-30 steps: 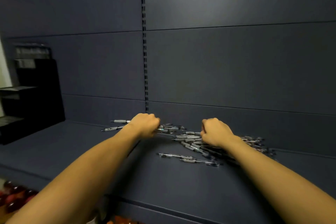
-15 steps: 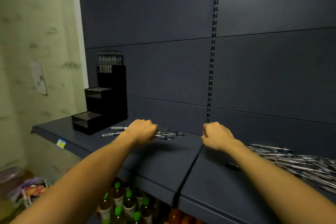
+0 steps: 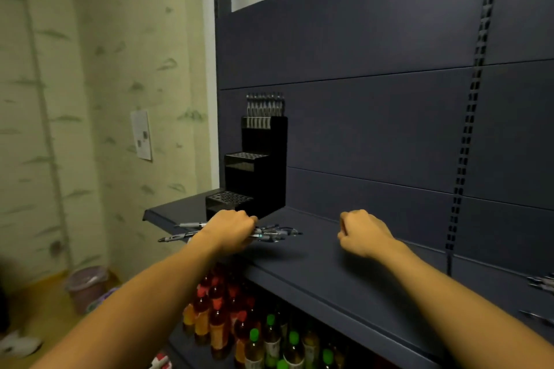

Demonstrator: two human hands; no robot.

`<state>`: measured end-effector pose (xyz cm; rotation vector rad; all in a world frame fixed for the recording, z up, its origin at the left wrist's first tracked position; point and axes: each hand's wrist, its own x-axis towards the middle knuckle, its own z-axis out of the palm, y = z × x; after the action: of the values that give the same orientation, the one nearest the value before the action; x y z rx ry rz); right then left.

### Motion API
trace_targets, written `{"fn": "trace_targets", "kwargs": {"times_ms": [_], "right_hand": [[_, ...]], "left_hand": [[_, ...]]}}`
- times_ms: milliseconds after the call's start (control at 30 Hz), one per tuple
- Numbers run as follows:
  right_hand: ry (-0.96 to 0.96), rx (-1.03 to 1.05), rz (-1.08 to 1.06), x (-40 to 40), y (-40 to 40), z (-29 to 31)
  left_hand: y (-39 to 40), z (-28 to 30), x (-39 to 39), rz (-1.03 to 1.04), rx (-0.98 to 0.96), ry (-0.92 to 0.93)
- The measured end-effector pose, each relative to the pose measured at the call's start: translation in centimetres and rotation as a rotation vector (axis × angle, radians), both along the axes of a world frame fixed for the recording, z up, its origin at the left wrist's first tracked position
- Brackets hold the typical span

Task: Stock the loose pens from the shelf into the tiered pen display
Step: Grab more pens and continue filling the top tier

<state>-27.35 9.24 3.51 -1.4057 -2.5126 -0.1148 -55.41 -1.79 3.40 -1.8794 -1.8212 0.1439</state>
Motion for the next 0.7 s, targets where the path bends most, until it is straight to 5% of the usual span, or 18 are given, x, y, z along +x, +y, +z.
{"fn": "trace_targets", "kwargs": {"times_ms": [700], "right_hand": [[0.003,0.002,0.031,-20.2,8.8,0.8]], "left_hand": [[8.6,1.6,-20.6,0.004,0.021,-0.003]]}}
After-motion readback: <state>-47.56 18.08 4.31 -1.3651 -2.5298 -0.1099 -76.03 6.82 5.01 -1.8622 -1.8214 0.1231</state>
